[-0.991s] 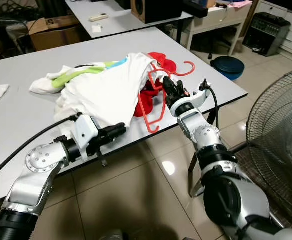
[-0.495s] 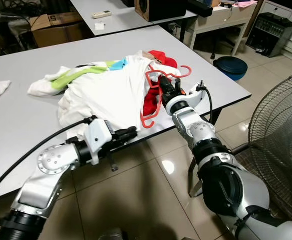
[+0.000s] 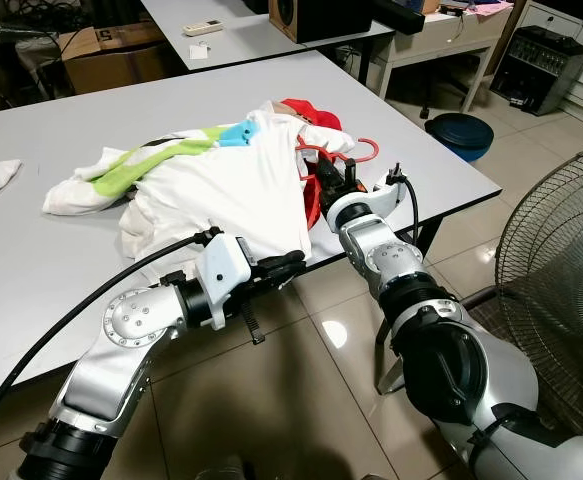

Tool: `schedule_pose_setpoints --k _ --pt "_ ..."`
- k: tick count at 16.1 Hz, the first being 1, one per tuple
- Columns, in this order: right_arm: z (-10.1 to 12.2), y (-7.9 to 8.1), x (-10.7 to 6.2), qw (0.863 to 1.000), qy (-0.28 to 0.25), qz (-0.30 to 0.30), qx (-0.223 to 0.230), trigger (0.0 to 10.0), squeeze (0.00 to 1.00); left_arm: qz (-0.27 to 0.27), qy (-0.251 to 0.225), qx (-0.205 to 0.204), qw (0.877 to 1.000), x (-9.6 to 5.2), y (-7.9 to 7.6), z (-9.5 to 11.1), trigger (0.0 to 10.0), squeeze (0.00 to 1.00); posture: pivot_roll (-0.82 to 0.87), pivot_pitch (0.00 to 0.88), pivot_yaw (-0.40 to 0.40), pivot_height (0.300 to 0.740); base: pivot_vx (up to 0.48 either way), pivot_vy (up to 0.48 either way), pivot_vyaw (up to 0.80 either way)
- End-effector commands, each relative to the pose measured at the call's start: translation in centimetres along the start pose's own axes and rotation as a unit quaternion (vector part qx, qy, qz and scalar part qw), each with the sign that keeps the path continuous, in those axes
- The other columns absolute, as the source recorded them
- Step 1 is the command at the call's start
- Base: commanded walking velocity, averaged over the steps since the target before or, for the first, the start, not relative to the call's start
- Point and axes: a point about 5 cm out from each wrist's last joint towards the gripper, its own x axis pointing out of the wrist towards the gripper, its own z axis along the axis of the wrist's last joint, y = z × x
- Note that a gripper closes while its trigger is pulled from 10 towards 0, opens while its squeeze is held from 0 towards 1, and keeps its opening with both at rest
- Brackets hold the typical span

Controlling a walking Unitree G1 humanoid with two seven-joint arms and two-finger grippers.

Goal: Hang hanger

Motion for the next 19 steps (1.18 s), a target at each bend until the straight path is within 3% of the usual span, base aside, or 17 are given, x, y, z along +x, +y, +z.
schedule_pose_setpoints --k 1,5,8,10,11,14,18,19 --pt "1.3 1.3 0.5 0.999 -0.034 0.004 -0.002 10.0 0.0 -0.07 -0.015 0.009 0.997 1.3 -2.2 0.7 0.0 0.0 0.18 0.003 -0.004 0.74 0.0 0.0 0.0" --pt "0.8 1.3 0.6 0.999 -0.044 -0.02 -0.023 10.0 0.0 -0.072 -0.055 0.001 0.996 3.8 -2.8 2.1 0.0 0.0 0.18 0.0 -0.009 0.74 0.0 0.0 0.0" --pt "-1.3 1.5 0.6 0.998 0.005 -0.003 -0.068 10.0 0.0 -0.019 -0.074 -0.008 0.997 5.3 -1.8 2.7 0.0 0.0 0.17 0.0 -0.003 0.74 0.0 0.0 0.0" --pt "-1.6 1.3 0.5 0.997 0.022 0.003 -0.07 10.0 0.0 0.025 -0.055 0.0 0.998 5.3 -0.5 2.3 0.0 0.0 0.17 0.0 -0.003 0.74 0.0 0.0 0.0" --pt "-1.2 1.2 0.3 0.996 0.042 0.015 -0.073 10.0 0.0 0.068 -0.02 0.007 0.997 4.9 1.0 1.3 0.0 0.0 0.16 0.0 0.0 0.74 0.0 0.0 0.0" --pt "0.6 1.5 -0.1 0.997 0.045 0.047 -0.037 10.0 0.0 0.133 0.037 0.027 0.99 4.0 3.2 -0.2 0.0 0.0 0.15 0.0 0.002 0.74 0.0 0.0 0.0" --pt "1.5 1.7 -1.2 0.993 0.077 0.081 -0.045 10.0 0.0 0.18 0.06 0.033 0.981 3.1 5.1 -0.7 0.0 0.0 0.12 0.0 0.008 0.74 0.0 0.0 0.0" --pt "1.7 1.5 -1.6 0.992 0.082 0.083 -0.05 10.0 0.0 0.189 0.056 0.027 0.98 3.0 5.4 -0.7 1.9 0.0 0.12 0.0 0.01 0.74 0.0 0.0 0.0"
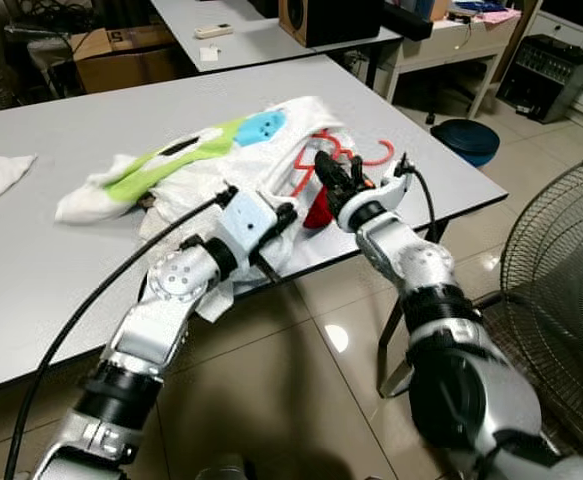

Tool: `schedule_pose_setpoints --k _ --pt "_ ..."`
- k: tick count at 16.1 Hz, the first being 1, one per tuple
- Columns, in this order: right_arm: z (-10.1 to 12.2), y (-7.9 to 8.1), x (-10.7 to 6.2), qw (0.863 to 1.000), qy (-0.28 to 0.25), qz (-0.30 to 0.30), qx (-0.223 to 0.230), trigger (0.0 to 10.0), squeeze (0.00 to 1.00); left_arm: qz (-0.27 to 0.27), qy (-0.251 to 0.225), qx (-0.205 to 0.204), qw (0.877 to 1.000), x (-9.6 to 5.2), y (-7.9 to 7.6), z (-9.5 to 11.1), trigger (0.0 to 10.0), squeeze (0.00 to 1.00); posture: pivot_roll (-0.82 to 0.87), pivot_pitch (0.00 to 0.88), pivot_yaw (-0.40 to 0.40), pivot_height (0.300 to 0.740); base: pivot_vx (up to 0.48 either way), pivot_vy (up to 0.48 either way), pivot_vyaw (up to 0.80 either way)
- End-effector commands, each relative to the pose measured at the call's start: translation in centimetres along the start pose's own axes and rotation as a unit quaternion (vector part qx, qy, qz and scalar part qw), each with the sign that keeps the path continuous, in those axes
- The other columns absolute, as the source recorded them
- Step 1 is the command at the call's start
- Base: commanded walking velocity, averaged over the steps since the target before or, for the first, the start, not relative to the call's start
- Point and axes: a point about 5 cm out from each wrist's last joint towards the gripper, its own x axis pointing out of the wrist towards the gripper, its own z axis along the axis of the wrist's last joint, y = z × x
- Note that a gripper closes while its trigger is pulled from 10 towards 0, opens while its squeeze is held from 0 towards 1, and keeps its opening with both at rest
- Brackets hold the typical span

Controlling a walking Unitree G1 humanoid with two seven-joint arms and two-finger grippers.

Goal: Hang hanger

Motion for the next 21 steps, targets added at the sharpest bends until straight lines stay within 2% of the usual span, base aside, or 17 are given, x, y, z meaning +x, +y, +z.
schedule_pose_setpoints --k 1,2,3,4,6,9,10,11,13,14,15,16,17,18,19,20,21 --pt "0.6 0.6 -0.2 1.0 -0.007 0.015 -0.012 10.0 0.0 0.007 -0.008 -0.012 1.0 -0.1 0.6 0.2 10.0 0.0 0.12 0.0 0.011 0.74 0.0 0.0 0.0" --pt "0.7 0.4 -0.5 1.0 -0.009 0.008 -0.017 10.0 0.0 -0.026 -0.017 -0.031 0.999 -0.3 0.0 0.4 10.0 0.0 0.12 0.0 0.011 0.74 0.0 0.0 0.0" --pt "0.9 0.2 -0.7 1.0 -0.013 0.003 -0.017 10.0 0.0 -0.053 -0.022 -0.031 0.998 -0.4 -0.6 0.5 10.0 1.0 0.11 0.0 0.012 0.74 0.0 0.0 0.0" --pt "1.2 0.1 -0.9 1.0 -0.02 -0.002 -0.015 10.0 0.0 -0.102 -0.007 -0.022 0.995 -0.8 -1.9 0.3 10.0 1.0 0.11 0.0 0.013 0.74 0.0 0.0 0.0" --pt "1.6 0.2 -1.1 1.0 -0.027 -0.004 -0.015 10.0 0.0 -0.131 -0.01 -0.028 0.991 -1.2 -2.8 0.4 10.0 1.0 0.11 0.0 0.013 0.74 0.0 0.0 0.0" --pt "2.2 0.3 -1.3 0.999 -0.034 -0.007 -0.018 10.0 0.0 -0.145 -0.029 -0.052 0.988 -2.2 -2.7 1.5 10.0 1.0 0.11 0.0 0.009 0.74 0.0 0.0 0.0" --pt "2.2 0.3 -1.3 0.999 -0.034 -0.009 -0.021 10.0 0.0 -0.151 -0.042 -0.065 0.985 -2.4 -2.5 2.0 10.0 0.37 0.12 0.0 0.005 0.74 0.0 0.0 0.0" --pt "2.3 0.1 -1.3 0.999 -0.03 -0.013 -0.031 10.0 0.0 -0.163 -0.056 -0.085 0.981 -2.7 -2.4 2.8 10.0 0.0 0.12 0.0 0.005 0.74 0.0 0.0 0.0" --pt "2.2 0.1 -1.4 0.997 -0.01 -0.022 -0.071 10.0 0.0 -0.174 -0.096 -0.138 0.97 -3.7 -1.6 4.9 10.0 0.0 0.12 0.0 0.005 0.74 0.0 0.0 0.0" --pt "2.1 0.3 -1.5 0.996 0.004 -0.016 -0.09 10.0 0.0 -0.161 -0.106 -0.147 0.97 -4.4 -0.6 5.7 10.0 0.0 0.12 0.0 0.007 0.74 0.0 0.0 0.0" --pt "2.0 0.8 -1.5 0.994 0.02 -0.005 -0.108 10.0 0.0 -0.112 -0.096 -0.148 0.978 -4.9 1.3 5.6 10.0 0.0 0.12 0.0 0.008 0.74 0.0 0.0 0.0" --pt "1.9 1.4 -1.5 0.991 0.033 0.008 -0.132 10.0 0.0 -0.055 -0.074 -0.146 0.985 -5.5 3.4 5.2 10.0 0.0 0.12 0.0 0.008 0.74 0.0 0.0 0.0" --pt "1.6 2.5 -1.5 0.985 0.058 0.028 -0.158 10.0 0.0 0.014 -0.046 -0.139 0.989 -6.7 5.9 4.4 10.0 0.0 0.12 0.0 0.003 0.74 0.0 0.0 0.0" --pt "1.4 2.8 -1.5 0.983 0.067 0.035 -0.169 10.0 0.0 0.032 -0.036 -0.134 0.99 -7.1 6.6 4.1 10.0 0.0 0.12 0.0 0.002 0.74 0.0 0.0 0.0" --pt "1.2 3.8 -1.5 0.977 0.083 0.056 -0.186 10.0 0.0 0.081 0.012 -0.125 0.989 -8.2 7.9 2.9 10.0 0.0 0.12 0.0 -0.001 0.74 0.0 0.0 0.0" --pt "1.3 4.0 -1.4 0.973 0.082 0.047 -0.21 10.0 0.0 0.117 0.039 -0.114 0.986 -9.3 8.5 2.1 10.0 0.0 0.13 0.0 -0.001 0.74 0.0 0.0 0.0" --pt "1.3 4.0 -1.4 0.973 0.082 0.043 -0.212 10.0 0.0 0.124 0.046 -0.119 0.984 -9.5 8.6 1.9 10.0 0.0 0.13 0.0 -0.001 0.74 0.0 0.0 0.0"
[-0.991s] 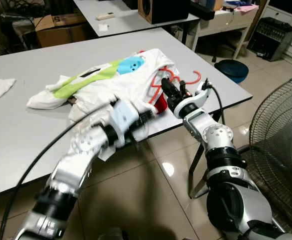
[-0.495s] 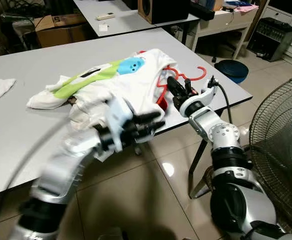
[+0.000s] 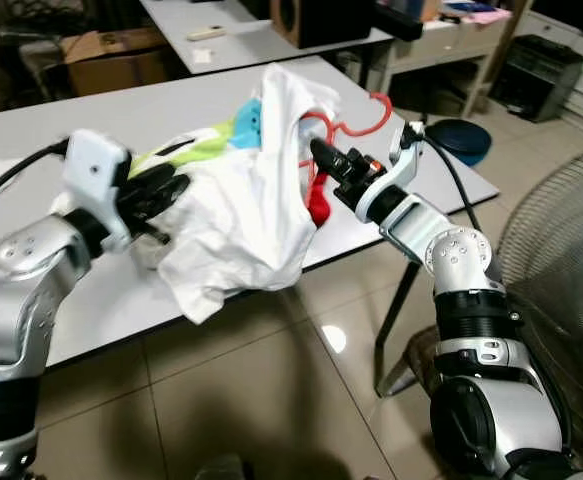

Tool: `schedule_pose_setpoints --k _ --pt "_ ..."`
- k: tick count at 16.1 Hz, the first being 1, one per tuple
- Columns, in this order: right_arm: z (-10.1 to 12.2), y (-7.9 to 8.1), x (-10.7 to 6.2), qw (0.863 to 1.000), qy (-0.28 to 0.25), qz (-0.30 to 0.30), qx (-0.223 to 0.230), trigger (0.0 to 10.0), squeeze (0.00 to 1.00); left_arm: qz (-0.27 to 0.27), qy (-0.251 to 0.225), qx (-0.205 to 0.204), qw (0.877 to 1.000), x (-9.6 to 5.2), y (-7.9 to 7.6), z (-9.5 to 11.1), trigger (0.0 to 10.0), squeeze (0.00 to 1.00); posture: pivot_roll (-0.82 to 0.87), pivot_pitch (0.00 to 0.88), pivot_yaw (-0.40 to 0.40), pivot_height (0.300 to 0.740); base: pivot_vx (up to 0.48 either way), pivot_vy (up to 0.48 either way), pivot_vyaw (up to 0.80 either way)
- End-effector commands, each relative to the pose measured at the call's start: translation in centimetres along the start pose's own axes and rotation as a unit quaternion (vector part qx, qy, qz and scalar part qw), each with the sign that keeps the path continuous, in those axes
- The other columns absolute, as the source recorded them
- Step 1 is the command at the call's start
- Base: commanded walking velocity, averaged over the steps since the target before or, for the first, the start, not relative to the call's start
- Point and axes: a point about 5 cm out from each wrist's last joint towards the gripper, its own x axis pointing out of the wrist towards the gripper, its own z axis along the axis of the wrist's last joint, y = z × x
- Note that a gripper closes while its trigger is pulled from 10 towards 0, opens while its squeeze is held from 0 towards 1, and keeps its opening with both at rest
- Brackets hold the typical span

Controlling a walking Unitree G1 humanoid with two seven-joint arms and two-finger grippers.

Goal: Hang hanger

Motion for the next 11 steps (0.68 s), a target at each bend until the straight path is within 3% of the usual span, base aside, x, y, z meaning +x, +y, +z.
schedule_pose_setpoints --k 1,5,6,8,10,11 --pt "0.3 0.4 -0.1 1.0 -0.001 -0.003 -0.001 10.0 0.0 0.046 0.029 0.002 0.999 -0.5 0.7 -0.6 10.0 0.0 0.13 0.0 0.0 0.74 0.0 0.0 0.8" --pt "0.9 3.1 0.3 0.999 0.003 0.051 -0.004 10.0 0.0 0.087 0.01 -0.004 0.996 -0.8 1.6 0.0 10.0 0.0 0.12 0.0 0.002 0.74 0.0 0.0 0.8" --pt "0.7 5.8 0.8 0.993 0.038 0.109 -0.015 10.0 0.0 0.121 -0.01 -0.001 0.993 -1.8 3.4 0.9 10.0 0.0 0.12 0.0 -0.005 0.74 0.0 0.0 0.8" --pt "-0.8 8.8 1.4 0.98 0.092 0.175 -0.025 10.0 0.0 0.179 -0.019 0.014 0.984 -4.2 6.8 2.3 10.0 0.0 0.14 0.0 -0.031 0.74 0.0 0.0 0.8" --pt "-2.2 10.6 1.8 0.969 0.125 0.215 -0.017 10.0 0.0 0.23 -0.035 0.029 0.972 -6.5 9.2 4.3 10.0 0.0 0.16 0.0 -0.063 0.74 0.0 0.0 0.8" --pt "-2.4 10.9 1.8 0.966 0.131 0.222 -0.014 10.0 0.0 0.236 -0.041 0.027 0.97 -6.9 9.5 4.7 10.0 0.0 0.16 0.0 -0.067 0.74 0.0 0.0 0.8"
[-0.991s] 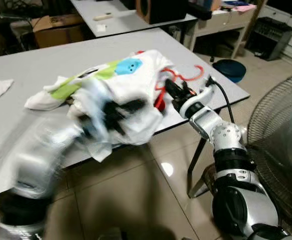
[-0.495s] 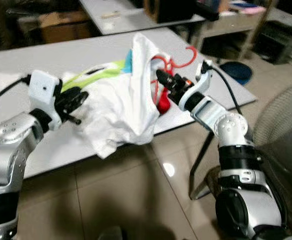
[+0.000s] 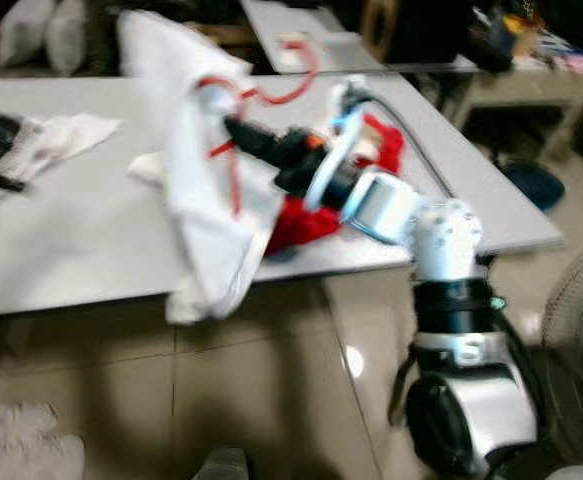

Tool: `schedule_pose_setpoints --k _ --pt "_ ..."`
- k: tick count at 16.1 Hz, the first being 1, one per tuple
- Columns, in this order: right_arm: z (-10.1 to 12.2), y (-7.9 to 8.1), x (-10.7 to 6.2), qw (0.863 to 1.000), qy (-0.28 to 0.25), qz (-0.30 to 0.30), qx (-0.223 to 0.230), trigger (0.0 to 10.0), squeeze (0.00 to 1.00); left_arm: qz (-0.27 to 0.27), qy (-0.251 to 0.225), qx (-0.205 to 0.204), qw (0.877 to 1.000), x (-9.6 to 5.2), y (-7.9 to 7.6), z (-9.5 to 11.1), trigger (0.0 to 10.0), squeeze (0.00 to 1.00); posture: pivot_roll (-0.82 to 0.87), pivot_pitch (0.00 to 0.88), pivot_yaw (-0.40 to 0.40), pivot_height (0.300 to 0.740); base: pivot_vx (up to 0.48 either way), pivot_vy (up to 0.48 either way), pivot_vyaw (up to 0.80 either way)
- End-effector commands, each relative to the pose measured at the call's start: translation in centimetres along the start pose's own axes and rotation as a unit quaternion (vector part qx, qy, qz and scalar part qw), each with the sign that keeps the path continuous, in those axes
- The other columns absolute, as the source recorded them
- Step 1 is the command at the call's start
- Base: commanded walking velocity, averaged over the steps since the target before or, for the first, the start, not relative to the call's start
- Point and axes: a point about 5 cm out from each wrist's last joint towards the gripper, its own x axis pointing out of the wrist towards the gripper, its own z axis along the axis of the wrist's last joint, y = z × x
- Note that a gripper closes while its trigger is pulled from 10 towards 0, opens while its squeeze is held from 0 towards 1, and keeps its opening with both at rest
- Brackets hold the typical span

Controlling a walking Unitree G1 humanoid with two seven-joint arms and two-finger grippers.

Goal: Hang hanger

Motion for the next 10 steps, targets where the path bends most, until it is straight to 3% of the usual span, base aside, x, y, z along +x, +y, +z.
schedule_pose_setpoints --k 1,2,4,5,9,10 --pt "-0.6 1.4 1.0 0.999 0.029 0.041 -0.005 10.0 0.0 0.022 -0.006 0.004 1.0 -0.6 1.6 1.3 10.0 0.0 0.18 0.0 -0.095 0.74 0.0 0.0 0.8" --pt "-1.7 1.6 1.7 0.997 0.054 0.051 -0.002 10.0 0.0 0.049 -0.006 0.029 0.998 -1.4 3.3 2.5 10.0 0.0 0.2 0.0 -0.114 0.74 0.0 0.0 0.8" --pt "-3.1 1.7 2.3 0.995 0.082 0.061 0.008 10.0 0.0 0.061 -0.006 0.046 0.997 -2.6 4.7 3.7 10.0 0.0 0.23 0.0 -0.142 0.74 0.0 0.0 0.8" --pt "-4.7 1.4 2.5 0.992 0.11 0.061 0.014 10.0 0.0 0.048 0.022 0.063 0.997 -3.6 4.9 3.3 10.0 0.0 0.25 0.0 -0.159 0.74 0.0 0.0 0.8" --pt "-7.2 -0.1 1.9 0.988 0.144 0.039 0.022 10.0 0.0 -0.029 0.081 0.055 0.995 -4.4 1.7 0.3 10.0 0.0 0.27 0.0 -0.166 0.74 0.0 0.0 0.8" --pt "-8.0 -0.7 1.5 0.987 0.155 0.032 0.026 10.0 0.0 -0.06 0.092 0.052 0.993 -4.3 0.3 -0.7 10.0 0.0 0.26 0.0 -0.16 0.74 0.0 0.0 0.8"
